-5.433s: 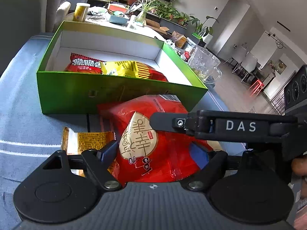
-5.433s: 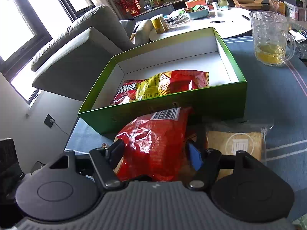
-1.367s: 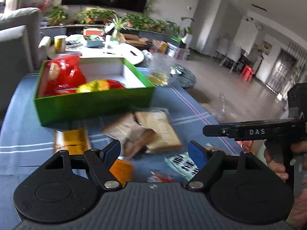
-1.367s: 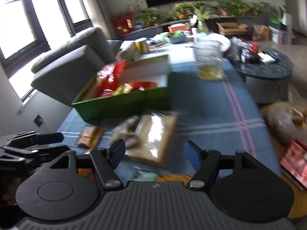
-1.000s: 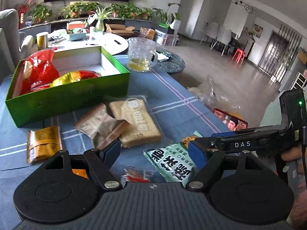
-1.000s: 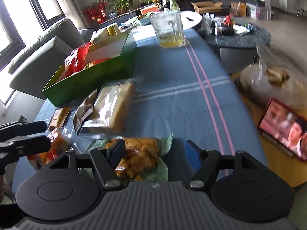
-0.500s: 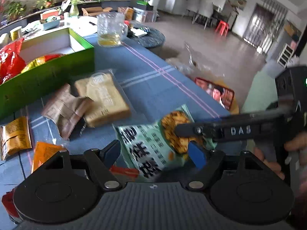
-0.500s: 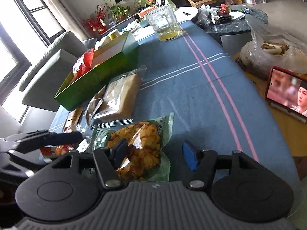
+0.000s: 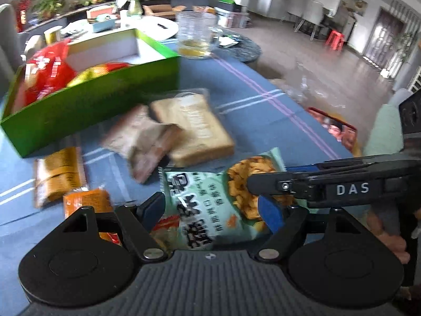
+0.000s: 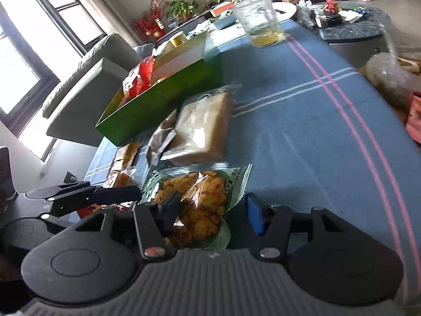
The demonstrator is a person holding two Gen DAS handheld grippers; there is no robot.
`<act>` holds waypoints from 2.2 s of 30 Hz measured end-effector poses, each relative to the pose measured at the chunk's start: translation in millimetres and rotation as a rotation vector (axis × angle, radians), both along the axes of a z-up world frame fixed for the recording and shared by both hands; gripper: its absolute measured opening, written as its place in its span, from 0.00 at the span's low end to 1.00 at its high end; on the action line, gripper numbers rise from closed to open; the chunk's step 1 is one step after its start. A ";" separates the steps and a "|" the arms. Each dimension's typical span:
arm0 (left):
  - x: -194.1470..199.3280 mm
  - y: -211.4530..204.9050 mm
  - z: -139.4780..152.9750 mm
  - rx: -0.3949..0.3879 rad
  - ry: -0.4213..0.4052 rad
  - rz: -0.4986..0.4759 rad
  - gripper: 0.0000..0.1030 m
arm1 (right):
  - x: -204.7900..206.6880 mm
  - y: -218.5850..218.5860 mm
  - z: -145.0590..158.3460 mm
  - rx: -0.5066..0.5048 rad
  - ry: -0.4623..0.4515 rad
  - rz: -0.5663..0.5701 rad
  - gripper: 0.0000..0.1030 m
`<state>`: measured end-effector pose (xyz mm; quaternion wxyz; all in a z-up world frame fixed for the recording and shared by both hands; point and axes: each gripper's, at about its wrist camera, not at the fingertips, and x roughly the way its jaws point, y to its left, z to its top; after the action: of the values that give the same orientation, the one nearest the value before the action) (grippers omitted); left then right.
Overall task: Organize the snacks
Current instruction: 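Lift the green cracker bag toward the green box with the left gripper, then lower the green cracker bag into the box and open the left gripper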
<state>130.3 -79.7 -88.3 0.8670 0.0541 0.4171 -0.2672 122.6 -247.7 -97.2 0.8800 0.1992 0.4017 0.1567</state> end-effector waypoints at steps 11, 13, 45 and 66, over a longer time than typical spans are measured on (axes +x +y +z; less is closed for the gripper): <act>13.5 23.7 -5.8 -0.036 0.039 0.041 0.77 | 11.7 15.2 0.0 -0.010 -0.013 0.041 0.55; 16.0 21.6 -6.0 -0.028 0.041 0.024 0.79 | 12.4 14.3 0.0 0.000 -0.004 0.040 0.55; 0.8 17.7 31.7 -0.111 -0.103 0.018 0.57 | 5.2 18.9 43.6 0.004 -0.142 0.043 0.54; 48.7 40.6 57.1 -0.117 -0.204 0.111 0.57 | 60.1 42.4 67.0 0.018 -0.232 0.087 0.54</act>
<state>179.0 -39.2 -31.3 0.9200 0.0072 0.3130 -0.2359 182.6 -205.3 -30.3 0.9112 0.1699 0.3039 0.2202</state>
